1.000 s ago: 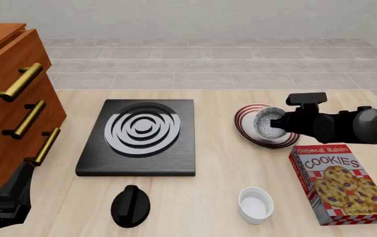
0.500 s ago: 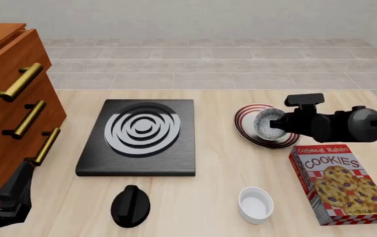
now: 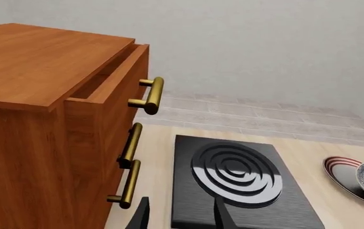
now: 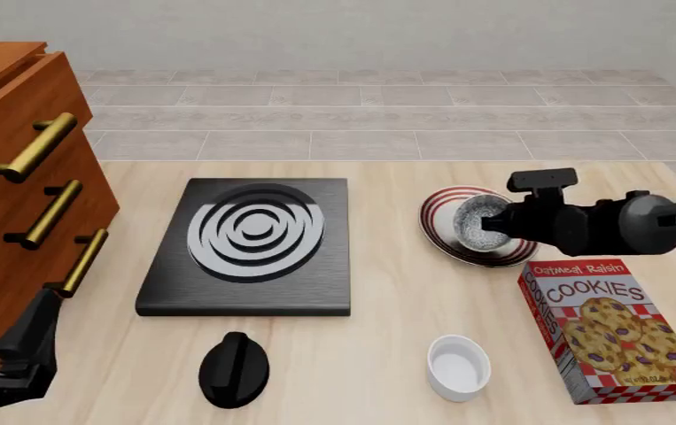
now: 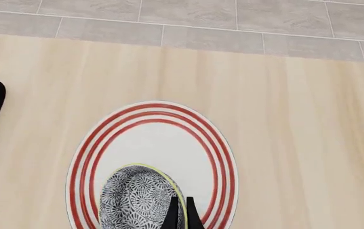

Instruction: Pick the akita bowl next to the ramekin and place it on the plate.

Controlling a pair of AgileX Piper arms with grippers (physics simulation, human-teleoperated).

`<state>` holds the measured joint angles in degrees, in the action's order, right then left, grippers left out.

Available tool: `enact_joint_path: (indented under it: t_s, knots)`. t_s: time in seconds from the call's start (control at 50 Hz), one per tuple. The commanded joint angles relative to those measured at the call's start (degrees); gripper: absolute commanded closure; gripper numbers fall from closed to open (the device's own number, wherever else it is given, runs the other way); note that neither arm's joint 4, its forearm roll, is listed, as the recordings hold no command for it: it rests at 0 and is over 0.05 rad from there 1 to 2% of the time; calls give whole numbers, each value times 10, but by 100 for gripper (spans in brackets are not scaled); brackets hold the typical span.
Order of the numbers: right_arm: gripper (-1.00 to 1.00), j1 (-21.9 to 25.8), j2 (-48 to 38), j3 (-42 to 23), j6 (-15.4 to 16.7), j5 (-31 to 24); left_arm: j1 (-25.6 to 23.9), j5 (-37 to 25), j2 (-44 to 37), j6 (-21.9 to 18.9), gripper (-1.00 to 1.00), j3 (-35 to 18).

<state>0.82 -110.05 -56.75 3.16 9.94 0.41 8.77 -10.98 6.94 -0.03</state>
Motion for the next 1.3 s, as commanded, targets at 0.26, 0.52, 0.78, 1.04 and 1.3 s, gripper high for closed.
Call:
enact_joint_path:
  t_s: [0.26,0.52,0.78,1.04,1.3]
  knots:
    - [-100,2,-2,-6,-3,-2,1,3,-4,-1,-100,0]
    - [-100,0,2,-9,-1,-6,2,0,0,0,-100,0]
    - [-100,-8,28,-22,6,-32,3,-11,14,2,-100,0]
    - [-100,-15,61,-19,12,-51,3,-15,20,2,-100,0]
    - [-100,-17,96,-17,12,-72,2,-6,11,-1,-100,0]
